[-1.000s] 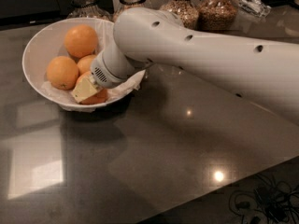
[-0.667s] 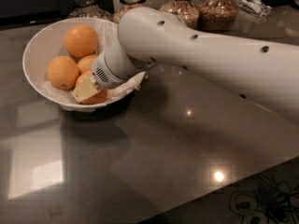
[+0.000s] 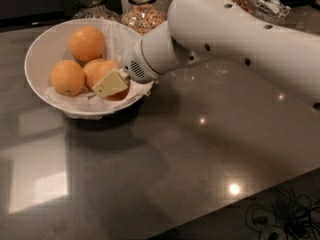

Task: Pick orange from white bowl

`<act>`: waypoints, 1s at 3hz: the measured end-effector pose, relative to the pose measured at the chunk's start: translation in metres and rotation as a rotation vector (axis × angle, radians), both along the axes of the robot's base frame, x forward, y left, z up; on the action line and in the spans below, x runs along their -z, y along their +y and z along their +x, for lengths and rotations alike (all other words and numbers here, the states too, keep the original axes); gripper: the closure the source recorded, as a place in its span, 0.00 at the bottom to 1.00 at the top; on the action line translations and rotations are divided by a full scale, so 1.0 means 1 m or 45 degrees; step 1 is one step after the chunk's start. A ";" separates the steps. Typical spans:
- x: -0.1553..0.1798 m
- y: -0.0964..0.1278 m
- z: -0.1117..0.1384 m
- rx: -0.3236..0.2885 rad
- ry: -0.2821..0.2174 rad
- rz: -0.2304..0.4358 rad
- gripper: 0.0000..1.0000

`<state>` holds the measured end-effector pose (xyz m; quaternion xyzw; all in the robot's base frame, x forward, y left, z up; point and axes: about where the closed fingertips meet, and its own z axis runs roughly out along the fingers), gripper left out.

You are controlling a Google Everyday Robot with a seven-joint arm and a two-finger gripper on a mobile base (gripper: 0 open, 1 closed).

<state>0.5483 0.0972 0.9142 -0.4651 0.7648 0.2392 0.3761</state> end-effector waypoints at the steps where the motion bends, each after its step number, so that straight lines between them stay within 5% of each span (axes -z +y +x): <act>1: -0.005 -0.017 0.010 -0.056 -0.083 -0.003 1.00; 3: -0.045 -0.018 0.023 -0.324 -0.222 0.136 1.00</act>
Offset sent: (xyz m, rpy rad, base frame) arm 0.0448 -0.0377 0.0339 0.1283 -0.1997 0.2911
